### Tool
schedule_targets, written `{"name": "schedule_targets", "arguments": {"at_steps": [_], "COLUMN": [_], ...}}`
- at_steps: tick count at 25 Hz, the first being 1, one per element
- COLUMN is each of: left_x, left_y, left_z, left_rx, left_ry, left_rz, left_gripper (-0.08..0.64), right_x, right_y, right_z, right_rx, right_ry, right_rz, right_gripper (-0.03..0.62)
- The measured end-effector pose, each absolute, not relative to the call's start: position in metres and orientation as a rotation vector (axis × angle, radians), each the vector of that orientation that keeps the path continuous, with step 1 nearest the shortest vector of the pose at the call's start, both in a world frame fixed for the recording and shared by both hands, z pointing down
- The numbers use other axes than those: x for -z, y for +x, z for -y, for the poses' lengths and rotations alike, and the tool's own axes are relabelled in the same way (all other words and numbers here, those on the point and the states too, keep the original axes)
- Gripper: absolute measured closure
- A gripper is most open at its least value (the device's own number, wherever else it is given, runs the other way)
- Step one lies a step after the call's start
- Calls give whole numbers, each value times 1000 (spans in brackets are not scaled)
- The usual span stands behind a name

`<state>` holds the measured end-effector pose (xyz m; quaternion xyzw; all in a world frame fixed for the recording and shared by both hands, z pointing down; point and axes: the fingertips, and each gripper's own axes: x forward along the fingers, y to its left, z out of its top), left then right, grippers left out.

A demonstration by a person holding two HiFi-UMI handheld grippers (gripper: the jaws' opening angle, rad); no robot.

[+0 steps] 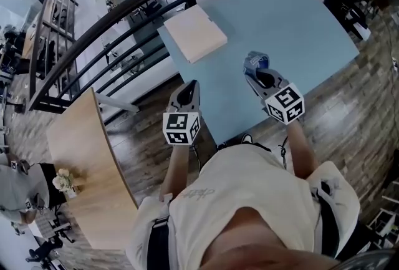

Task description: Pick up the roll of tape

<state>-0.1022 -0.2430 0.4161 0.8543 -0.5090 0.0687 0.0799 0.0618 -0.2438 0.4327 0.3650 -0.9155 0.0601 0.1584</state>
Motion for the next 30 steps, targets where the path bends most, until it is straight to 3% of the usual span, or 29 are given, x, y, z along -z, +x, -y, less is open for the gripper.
{"name": "schedule_targets", "arguments": {"at_steps": [30], "left_x": [-301], "left_y": [-129], "left_z": [266], "left_rx": [-5], "left_ry": [2695], "left_rz": [1660], "left_gripper": [540], "right_x": [-294], "right_y": [74], "right_z": [250], "right_rx": [128], "right_ry": [1169], "right_rz": [2803], "right_gripper": [541]}}
